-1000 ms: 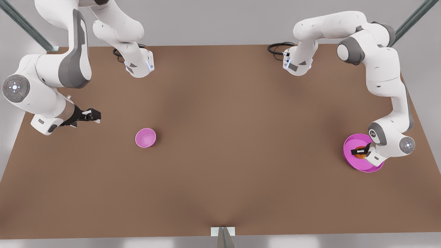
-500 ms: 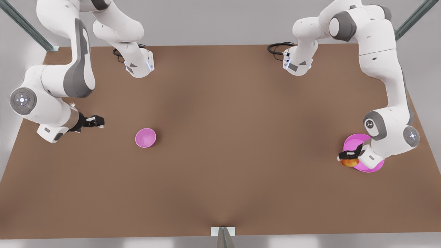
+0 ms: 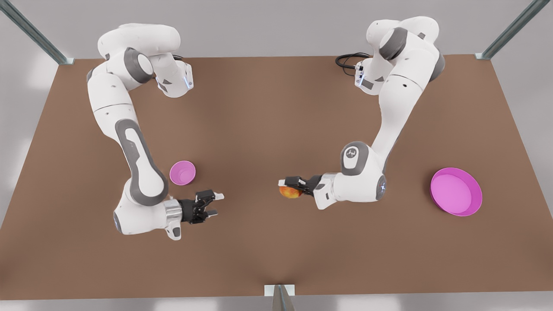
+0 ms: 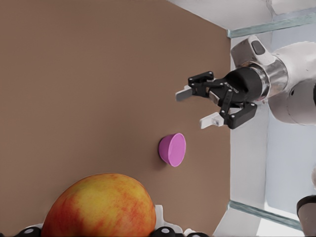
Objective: Use the left arm to pick up the apple from the plate, transfer it to the gripper of the right arm, and then use the right arm to place it into the bowl
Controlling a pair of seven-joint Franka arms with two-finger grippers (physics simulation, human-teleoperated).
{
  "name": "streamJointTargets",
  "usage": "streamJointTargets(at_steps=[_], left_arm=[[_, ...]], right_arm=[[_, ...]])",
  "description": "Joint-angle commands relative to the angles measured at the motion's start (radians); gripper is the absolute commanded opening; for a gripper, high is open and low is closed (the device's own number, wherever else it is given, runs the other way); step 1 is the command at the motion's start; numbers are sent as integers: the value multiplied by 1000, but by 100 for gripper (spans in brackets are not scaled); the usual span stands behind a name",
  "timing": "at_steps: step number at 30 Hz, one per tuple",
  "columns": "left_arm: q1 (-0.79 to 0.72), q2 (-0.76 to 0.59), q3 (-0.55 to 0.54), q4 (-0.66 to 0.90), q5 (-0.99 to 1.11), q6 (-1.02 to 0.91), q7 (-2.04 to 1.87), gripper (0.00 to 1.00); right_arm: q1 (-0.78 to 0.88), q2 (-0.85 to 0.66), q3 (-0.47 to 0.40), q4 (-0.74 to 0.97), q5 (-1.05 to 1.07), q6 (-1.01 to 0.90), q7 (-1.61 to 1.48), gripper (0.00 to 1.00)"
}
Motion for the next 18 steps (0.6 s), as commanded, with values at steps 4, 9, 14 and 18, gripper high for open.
streamJointTargets(at_steps=[4, 9, 14, 18], left_arm=[[-16, 68, -45, 69, -84, 104, -359, 76], [-54, 68, -47, 66, -142, 98, -384, 76], [-57, 75, -45, 67, -142, 94, -396, 76], [-57, 82, -47, 67, -142, 95, -396, 76]], right_arm=[[-35, 55, 91, 15, 191, 154, -1042, 100], [-40, 104, 186, 18, 230, 153, -1136, 100], [-72, 112, 235, 4, 253, 139, -1177, 100], [-75, 110, 259, -18, 289, 113, -1277, 100]])
